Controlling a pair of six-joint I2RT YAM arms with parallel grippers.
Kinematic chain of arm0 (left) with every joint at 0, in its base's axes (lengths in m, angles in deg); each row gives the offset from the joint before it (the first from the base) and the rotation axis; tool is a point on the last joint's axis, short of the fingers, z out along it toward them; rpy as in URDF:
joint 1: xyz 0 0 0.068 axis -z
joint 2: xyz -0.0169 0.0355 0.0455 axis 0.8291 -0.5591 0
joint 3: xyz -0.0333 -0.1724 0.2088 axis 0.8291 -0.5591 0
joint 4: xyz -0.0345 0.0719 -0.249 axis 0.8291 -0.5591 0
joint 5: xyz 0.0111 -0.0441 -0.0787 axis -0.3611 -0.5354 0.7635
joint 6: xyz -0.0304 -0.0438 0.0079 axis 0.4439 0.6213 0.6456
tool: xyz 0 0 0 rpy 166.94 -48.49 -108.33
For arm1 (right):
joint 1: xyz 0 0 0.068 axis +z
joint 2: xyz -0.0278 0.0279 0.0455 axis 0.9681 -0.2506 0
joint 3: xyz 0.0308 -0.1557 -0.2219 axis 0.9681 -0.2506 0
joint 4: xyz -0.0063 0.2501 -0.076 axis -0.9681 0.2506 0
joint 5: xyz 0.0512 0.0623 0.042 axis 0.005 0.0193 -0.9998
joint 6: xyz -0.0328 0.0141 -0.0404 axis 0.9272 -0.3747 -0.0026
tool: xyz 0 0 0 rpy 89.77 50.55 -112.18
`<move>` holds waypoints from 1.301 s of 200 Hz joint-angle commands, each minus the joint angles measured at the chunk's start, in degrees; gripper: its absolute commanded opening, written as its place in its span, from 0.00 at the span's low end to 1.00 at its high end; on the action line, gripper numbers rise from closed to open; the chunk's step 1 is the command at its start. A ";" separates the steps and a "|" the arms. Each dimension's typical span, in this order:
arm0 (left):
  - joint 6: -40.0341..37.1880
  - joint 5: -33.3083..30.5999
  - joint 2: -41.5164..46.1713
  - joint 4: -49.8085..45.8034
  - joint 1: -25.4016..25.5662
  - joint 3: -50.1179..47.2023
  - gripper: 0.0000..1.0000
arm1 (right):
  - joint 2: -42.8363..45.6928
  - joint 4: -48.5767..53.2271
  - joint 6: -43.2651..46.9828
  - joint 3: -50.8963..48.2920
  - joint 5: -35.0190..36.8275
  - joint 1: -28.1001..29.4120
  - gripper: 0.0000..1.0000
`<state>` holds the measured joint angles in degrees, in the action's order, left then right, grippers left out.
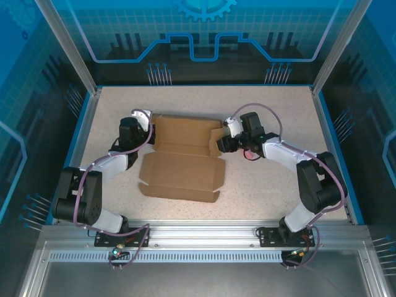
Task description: Fold the paper box
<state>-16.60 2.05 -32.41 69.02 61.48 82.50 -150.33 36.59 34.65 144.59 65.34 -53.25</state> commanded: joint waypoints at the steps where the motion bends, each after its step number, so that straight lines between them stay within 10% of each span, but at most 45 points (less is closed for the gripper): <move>1: 0.47 1.95 1.47 0.18 0.15 -0.05 0.00 | -1.07 -3.15 0.61 2.23 2.22 1.43 0.42; 260: 0.52 2.21 1.81 -0.17 0.15 -0.05 0.00 | -5.64 -13.34 -1.43 2.09 10.10 3.32 0.49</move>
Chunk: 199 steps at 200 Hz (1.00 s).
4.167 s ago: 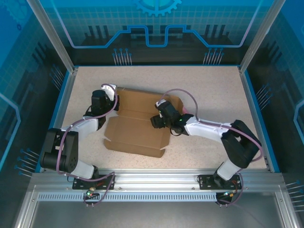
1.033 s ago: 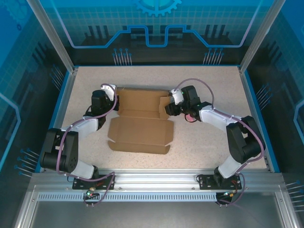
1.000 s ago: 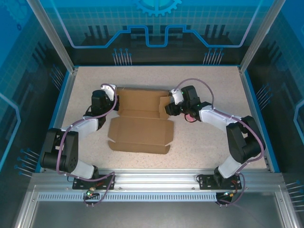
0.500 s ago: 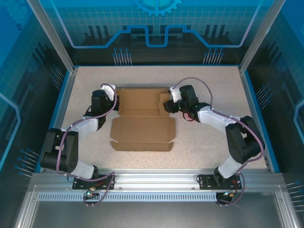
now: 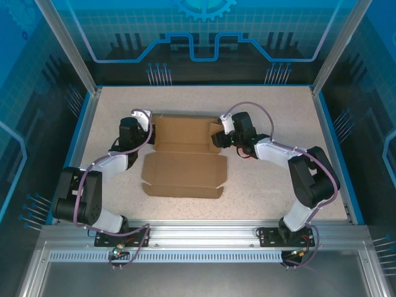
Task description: Fold the paper box
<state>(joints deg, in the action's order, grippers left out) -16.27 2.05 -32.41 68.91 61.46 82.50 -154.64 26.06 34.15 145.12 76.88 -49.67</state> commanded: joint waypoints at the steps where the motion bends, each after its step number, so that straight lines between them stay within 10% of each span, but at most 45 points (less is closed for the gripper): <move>1: 0.22 2.17 1.80 -0.06 0.17 -0.04 0.00 | -1.38 -2.87 -0.98 1.60 -1.42 -0.30 0.49; 199: 0.25 2.14 1.90 -0.06 0.12 -0.04 0.00 | -9.20 14.97 -21.39 11.39 43.68 8.93 0.12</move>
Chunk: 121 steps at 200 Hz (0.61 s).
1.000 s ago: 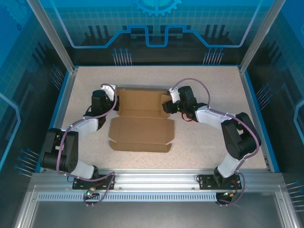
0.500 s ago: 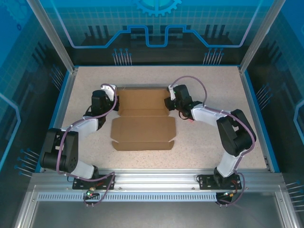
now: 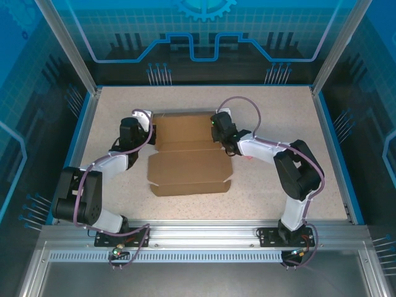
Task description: Fold the paper box
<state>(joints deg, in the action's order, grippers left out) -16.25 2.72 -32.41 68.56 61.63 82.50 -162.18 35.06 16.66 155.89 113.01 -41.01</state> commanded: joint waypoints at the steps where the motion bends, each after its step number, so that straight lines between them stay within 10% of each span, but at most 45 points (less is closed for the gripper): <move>1: 0.23 1.50 1.89 0.29 -0.03 -0.04 0.00 | -1.69 5.96 -3.92 0.61 7.55 0.30 0.13; 121: -0.87 -1.06 1.91 -2.00 0.08 0.65 0.00 | 9.91 2.38 1.52 -6.63 -11.45 0.57 0.56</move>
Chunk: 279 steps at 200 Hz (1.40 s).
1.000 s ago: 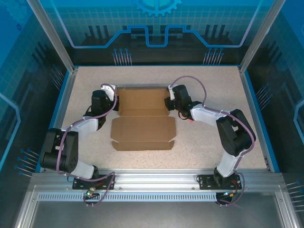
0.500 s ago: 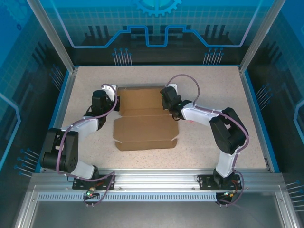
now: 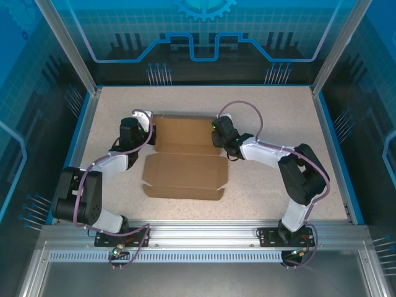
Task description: Fold the paper box
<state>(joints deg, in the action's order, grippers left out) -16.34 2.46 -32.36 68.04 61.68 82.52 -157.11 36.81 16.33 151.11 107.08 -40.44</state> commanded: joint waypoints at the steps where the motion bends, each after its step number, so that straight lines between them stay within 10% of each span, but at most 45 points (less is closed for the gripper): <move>1: -0.85 -0.86 1.86 -1.52 0.04 0.68 0.00 | 5.05 0.63 1.93 -1.92 -5.69 0.01 0.56; 91: -10.23 3.82 3.52 -4.21 1.79 1.89 0.00 | 19.57 9.03 22.05 -0.83 -17.99 -0.90 0.76; 174: -17.18 10.00 -0.65 -2.02 1.85 3.50 0.02 | 6.94 17.95 24.45 14.12 -39.97 -6.66 0.75; 279: -20.87 7.62 -3.67 -3.81 1.89 3.71 0.16 | -0.46 19.00 25.81 17.26 -42.45 -5.45 0.64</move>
<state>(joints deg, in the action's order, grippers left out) -33.25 11.09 -35.01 66.05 63.32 85.67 -157.72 55.11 41.32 166.91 65.88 -46.56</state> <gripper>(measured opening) 0.126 0.647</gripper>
